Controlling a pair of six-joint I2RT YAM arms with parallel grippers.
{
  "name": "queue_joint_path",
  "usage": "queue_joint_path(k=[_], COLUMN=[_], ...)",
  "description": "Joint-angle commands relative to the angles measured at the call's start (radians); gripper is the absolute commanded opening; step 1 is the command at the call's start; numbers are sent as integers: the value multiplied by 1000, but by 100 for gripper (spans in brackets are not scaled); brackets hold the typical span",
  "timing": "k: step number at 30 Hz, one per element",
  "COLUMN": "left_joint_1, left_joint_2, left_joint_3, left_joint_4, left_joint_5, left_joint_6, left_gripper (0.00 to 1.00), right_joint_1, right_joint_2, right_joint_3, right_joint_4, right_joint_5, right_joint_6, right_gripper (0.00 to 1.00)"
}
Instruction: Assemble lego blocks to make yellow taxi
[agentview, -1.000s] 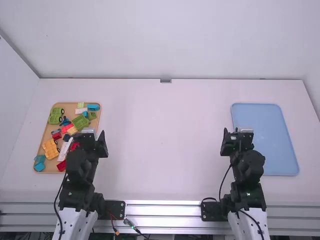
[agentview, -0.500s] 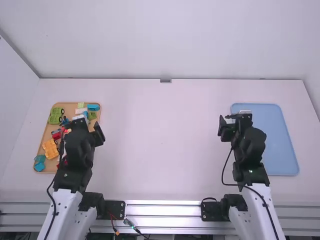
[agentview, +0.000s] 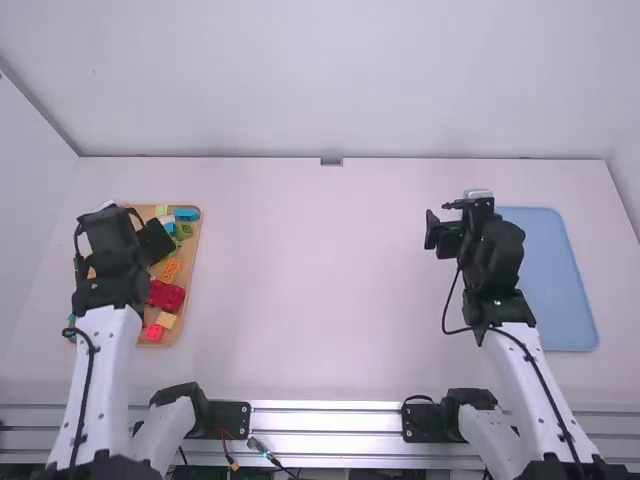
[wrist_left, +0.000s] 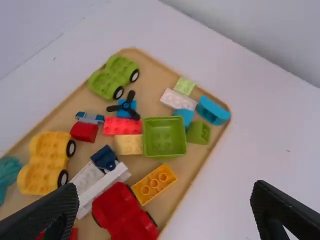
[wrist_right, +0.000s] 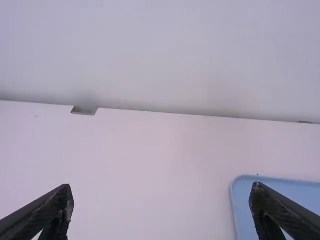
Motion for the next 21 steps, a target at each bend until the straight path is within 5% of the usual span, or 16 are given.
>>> queue_joint_path(k=[1,9,10,16,21], left_joint_1=[63,141,149,174,315], left_joint_2=[60,155,206,208,222], left_joint_3=[64,105,89,92,125], left_joint_4=[-16,1,-14,-73,-113], left_joint_5=[86,126,-37,-220,41], left_joint_6=[-23,-34,-39,-33,131], left_gripper=[95,98,99,99,99], right_joint_1=[-3,-22,-23,-23,-23], right_joint_2=[27,61,74,74,74], right_joint_3=[50,72,80,80,80], right_joint_4=[8,15,18,36,43], right_joint_5=[-2,-12,-13,-7,-10], right_joint_6=[-5,9,45,45,45], right_gripper=[95,98,99,99,99])
